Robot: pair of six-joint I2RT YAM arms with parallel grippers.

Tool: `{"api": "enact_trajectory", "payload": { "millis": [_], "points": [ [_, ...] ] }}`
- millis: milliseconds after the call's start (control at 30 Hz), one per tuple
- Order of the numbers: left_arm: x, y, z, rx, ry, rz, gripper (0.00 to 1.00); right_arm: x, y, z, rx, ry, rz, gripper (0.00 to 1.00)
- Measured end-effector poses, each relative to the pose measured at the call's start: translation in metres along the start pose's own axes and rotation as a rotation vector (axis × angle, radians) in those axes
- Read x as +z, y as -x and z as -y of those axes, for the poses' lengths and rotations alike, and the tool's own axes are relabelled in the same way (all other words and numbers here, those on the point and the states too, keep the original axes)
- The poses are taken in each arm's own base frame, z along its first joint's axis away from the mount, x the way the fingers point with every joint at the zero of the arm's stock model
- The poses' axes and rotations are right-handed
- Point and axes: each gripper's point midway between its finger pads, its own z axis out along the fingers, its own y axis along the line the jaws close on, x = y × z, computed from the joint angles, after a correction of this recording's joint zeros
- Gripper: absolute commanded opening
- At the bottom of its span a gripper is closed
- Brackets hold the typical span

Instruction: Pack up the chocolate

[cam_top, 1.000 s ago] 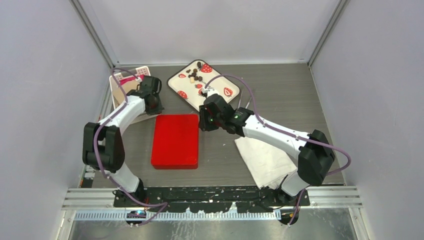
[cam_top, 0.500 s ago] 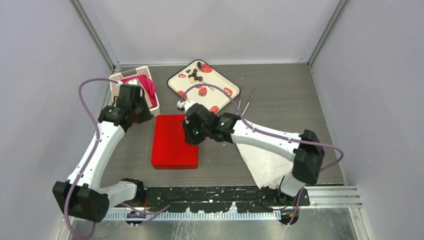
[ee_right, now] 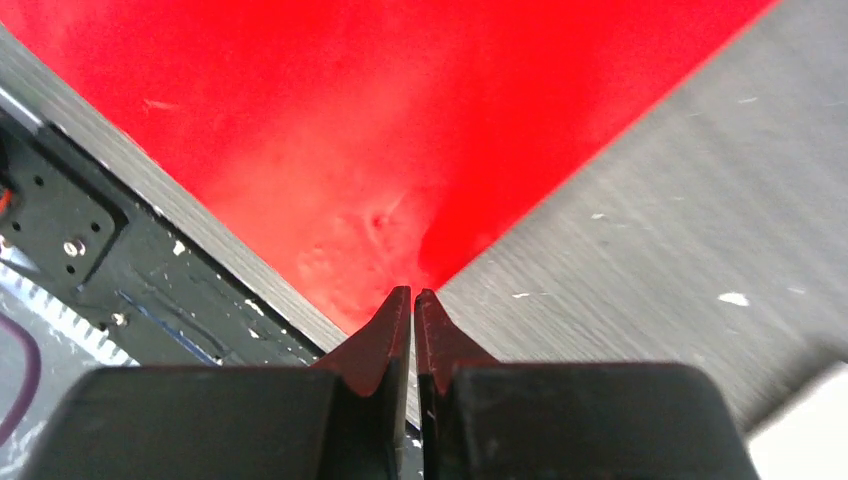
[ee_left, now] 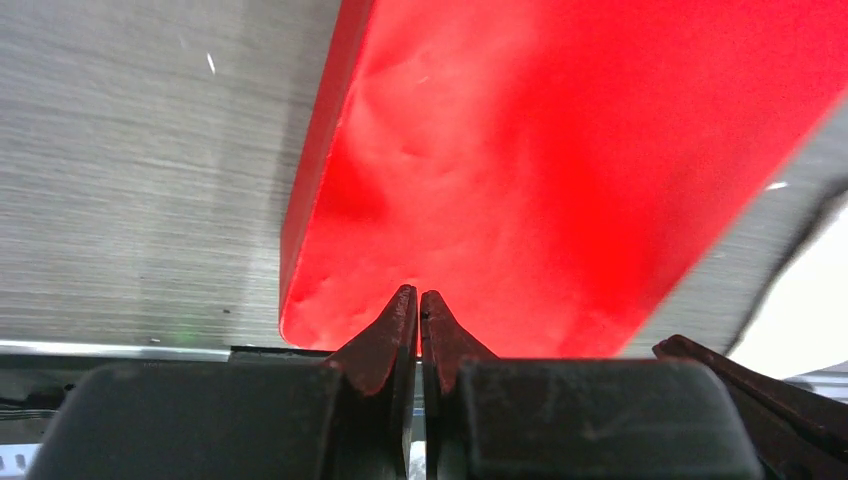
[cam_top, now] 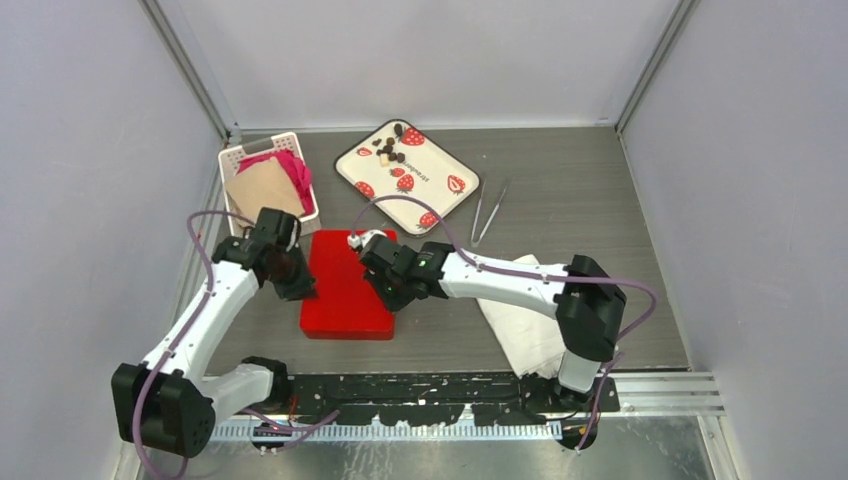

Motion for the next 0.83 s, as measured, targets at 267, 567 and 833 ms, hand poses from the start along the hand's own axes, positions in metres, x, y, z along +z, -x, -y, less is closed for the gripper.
{"api": "enact_trajectory", "payload": {
  "millis": [267,567,833],
  "points": [
    [-0.126,0.101,0.074,0.096,-0.225,0.401,0.23,-0.134,0.112,0.062,0.094,-0.288,0.503,0.69],
    [-0.179,0.131,0.081,0.086,-0.28,0.635,0.49,-0.341,0.068,0.268,0.745,-0.882,1.066,0.99],
    [-0.18,0.135,0.083,0.085,-0.287,0.648,0.49,-0.395,-0.021,0.3,0.954,-1.118,1.195,1.0]
  ]
}}
